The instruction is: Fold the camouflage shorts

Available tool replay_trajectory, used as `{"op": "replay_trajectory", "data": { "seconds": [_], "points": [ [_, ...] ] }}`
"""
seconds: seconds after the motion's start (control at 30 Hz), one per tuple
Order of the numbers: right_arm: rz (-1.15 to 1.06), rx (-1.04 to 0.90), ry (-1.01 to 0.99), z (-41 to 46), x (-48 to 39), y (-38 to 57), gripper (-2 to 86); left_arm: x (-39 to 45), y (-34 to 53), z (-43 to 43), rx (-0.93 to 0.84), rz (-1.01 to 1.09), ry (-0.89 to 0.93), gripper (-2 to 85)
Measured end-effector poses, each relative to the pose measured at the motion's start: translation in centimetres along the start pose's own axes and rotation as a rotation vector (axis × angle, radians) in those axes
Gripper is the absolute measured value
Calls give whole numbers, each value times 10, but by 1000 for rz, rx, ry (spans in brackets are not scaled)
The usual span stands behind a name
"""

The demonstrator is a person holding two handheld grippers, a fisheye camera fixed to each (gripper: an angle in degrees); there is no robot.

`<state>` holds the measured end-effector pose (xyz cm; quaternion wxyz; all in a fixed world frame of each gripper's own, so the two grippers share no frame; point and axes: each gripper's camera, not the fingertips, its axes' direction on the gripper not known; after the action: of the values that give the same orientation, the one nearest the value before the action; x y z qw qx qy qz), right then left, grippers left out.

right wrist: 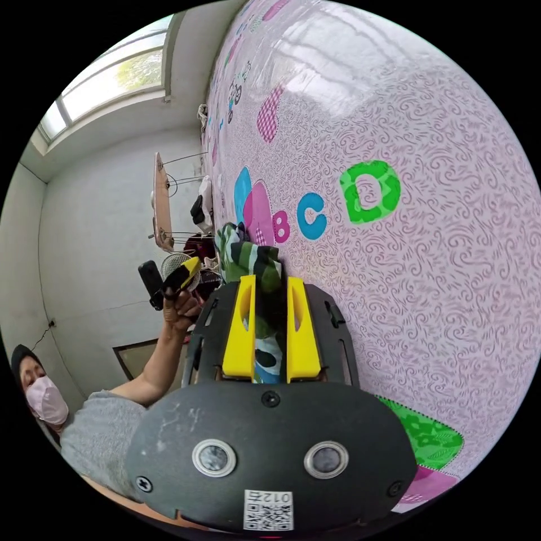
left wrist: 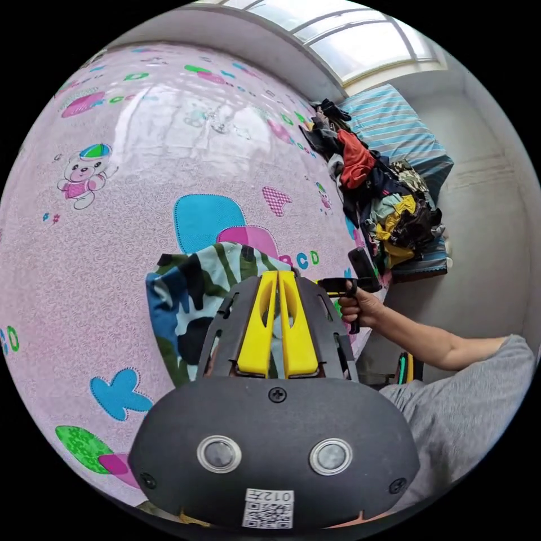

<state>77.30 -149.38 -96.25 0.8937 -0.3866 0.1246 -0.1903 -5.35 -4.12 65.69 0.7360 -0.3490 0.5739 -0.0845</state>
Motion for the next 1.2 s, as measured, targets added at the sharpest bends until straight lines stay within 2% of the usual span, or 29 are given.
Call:
{"op": "replay_trajectory", "data": {
  "seconds": [0.13, 0.27, 0.4, 0.53, 0.6, 0.7, 0.9, 0.97, 1.1, 1.2],
  "points": [
    [-17, -138, -2, 8, -3, 51, 125, 8, 71, -29, -48, 4, -68, 8],
    [7, -284, 27, 47, 6, 114, 136, -4, 148, -32, -133, -131, -106, 13],
    [32, -312, 16, 76, 16, 149, 135, -15, 197, -53, -27, -295, -176, 28],
    [18, -332, 37, 100, 23, 162, 128, -25, 215, -60, -12, -366, -178, 47],
    [3, -348, 67, 107, 27, 163, 121, -36, 217, -58, -22, -359, -85, 50],
    [-18, -370, 119, 116, 38, 164, 99, -50, 216, -53, -40, -360, -52, 51],
    [-127, -361, 296, 135, 47, 180, 61, -56, 205, -35, -166, -205, -168, 54],
    [-183, -360, 365, 143, 49, 189, 55, -61, 204, -35, -168, -186, -145, 53],
    [-161, -348, 344, 143, 80, 195, 54, -85, 212, -42, -153, -229, -6, 50],
    [-129, -333, 286, 136, 107, 203, 65, -89, 215, -48, -151, -254, 28, 45]
  ]
}}
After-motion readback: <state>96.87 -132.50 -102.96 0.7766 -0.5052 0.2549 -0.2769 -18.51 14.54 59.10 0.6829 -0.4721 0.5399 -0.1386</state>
